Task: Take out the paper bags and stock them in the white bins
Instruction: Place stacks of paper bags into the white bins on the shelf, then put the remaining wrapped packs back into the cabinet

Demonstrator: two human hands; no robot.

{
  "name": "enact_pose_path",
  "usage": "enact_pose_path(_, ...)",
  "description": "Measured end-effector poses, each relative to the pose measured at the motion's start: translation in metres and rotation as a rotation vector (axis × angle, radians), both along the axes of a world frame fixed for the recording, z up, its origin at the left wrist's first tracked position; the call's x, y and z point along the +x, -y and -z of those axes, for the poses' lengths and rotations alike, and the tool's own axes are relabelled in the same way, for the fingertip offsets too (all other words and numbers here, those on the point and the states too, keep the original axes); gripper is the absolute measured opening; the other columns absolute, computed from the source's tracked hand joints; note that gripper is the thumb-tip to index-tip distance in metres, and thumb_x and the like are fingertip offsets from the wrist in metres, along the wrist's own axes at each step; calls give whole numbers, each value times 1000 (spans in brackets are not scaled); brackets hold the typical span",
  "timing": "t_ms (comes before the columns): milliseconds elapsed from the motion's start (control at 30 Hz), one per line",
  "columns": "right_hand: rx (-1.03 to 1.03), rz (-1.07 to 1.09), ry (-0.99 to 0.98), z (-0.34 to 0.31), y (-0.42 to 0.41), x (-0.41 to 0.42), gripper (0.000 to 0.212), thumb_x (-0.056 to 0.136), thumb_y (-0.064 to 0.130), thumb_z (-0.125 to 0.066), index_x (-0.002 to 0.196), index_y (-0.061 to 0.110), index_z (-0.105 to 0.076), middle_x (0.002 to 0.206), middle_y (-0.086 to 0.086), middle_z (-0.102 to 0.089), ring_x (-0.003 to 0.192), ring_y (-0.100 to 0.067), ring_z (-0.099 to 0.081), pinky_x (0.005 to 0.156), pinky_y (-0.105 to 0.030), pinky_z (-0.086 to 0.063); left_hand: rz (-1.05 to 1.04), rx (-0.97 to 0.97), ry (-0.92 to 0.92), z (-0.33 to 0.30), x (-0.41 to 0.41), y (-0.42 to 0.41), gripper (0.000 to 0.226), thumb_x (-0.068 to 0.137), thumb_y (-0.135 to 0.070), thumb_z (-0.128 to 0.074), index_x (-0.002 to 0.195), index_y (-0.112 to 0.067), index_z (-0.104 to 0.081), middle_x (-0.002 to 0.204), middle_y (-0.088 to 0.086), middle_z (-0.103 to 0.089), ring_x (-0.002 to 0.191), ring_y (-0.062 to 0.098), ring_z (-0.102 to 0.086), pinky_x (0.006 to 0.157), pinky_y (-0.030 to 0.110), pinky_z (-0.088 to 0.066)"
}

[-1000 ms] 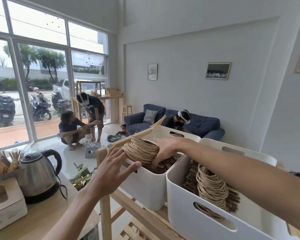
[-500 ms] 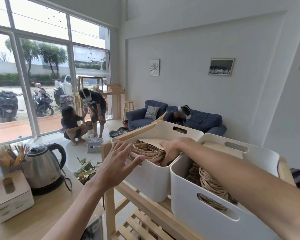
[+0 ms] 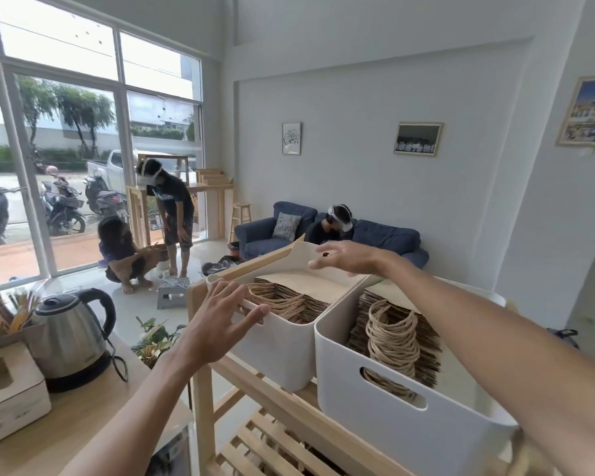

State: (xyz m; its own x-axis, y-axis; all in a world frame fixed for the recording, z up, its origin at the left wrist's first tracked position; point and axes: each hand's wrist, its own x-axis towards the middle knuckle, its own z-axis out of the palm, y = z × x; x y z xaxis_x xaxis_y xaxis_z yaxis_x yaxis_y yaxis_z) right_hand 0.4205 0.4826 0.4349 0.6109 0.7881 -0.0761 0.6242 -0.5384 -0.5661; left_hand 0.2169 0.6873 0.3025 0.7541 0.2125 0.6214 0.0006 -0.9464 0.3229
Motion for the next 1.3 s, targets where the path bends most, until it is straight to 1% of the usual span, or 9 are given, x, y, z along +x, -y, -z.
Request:
enact_pose_path(167,62,179,187,-14,75,0,68,87,50,-74,148,29,-53,153,-13,-52,141,-25,-49,110,-35,-36,2,-14,35,-22,-15,12,64,82,-83,-42,100,-23,-53,103,-4,-63,91,14,-59,76,25,-48)
enact_pose_path(267,33,253,213,-16,129,-8,72,85,49,-76,150,31,-50,156,-13,-49,142,-26,-49,114,-38,-38,-29,-5,3,-32,-21,24,78,78,-81,-44,117,-15,-55,123,8,-65,101,16,-60,83,31,-49)
enact_pose_path(400,5,363,262,-16,209,-26,73,87,52,-72,152,30,-46,158,-9,-47,142,-26,-49,112,-36,-39,-21,28,-134,-60,-12,72,99,75,-90,-32,141,-19,-50,152,8,-50,127,25,-55,100,51,-50)
enact_pose_path(533,-30,462,275,-14,295,-46,71,90,50,-70,153,30,-45,157,-8,-47,142,-27,-47,111,-37,-39,103,99,-141,-95,10,158,93,80,-90,-33,142,-23,-52,153,6,-50,133,24,-51,103,50,-48)
enact_pose_path(767,-48,585,252,1,436,-96,69,91,50,-68,153,34,-42,157,-10,-46,143,-28,-47,113,-39,-39,342,80,-76,-105,34,327,61,92,-67,-53,134,-23,-58,140,-1,-59,133,21,-46,110,41,-39)
enact_pose_path(867,-35,671,201,23,504,-122,68,91,50,-68,152,33,-44,152,-11,-51,140,-27,-49,113,-39,-41,392,88,-86,-85,31,402,56,92,-64,-54,132,-26,-58,136,1,-60,125,22,-53,100,42,-48)
enact_pose_path(933,-23,721,164,44,545,-140,67,92,48,-69,152,30,-46,147,-11,-55,135,-26,-53,106,-31,-41,410,72,-120,-59,26,446,54,92,-63,-55,129,-25,-59,130,2,-62,116,22,-58,94,39,-50)
enact_pose_path(1033,2,802,73,83,594,-168,67,93,45,-69,153,27,-46,150,-11,-54,136,-25,-52,94,-23,-35,425,1,-224,-9,16,495,55,92,-60,-58,133,-23,-57,136,2,-61,121,22,-59,97,39,-48)
enact_pose_path(1300,-21,921,-131,186,664,-216,69,93,50,-64,154,26,-42,151,-13,-52,135,-28,-53,104,-34,-40,337,-123,-562,121,-15,542,52,94,-55,-58,136,-25,-53,146,4,-55,129,25,-56,104,42,-45)
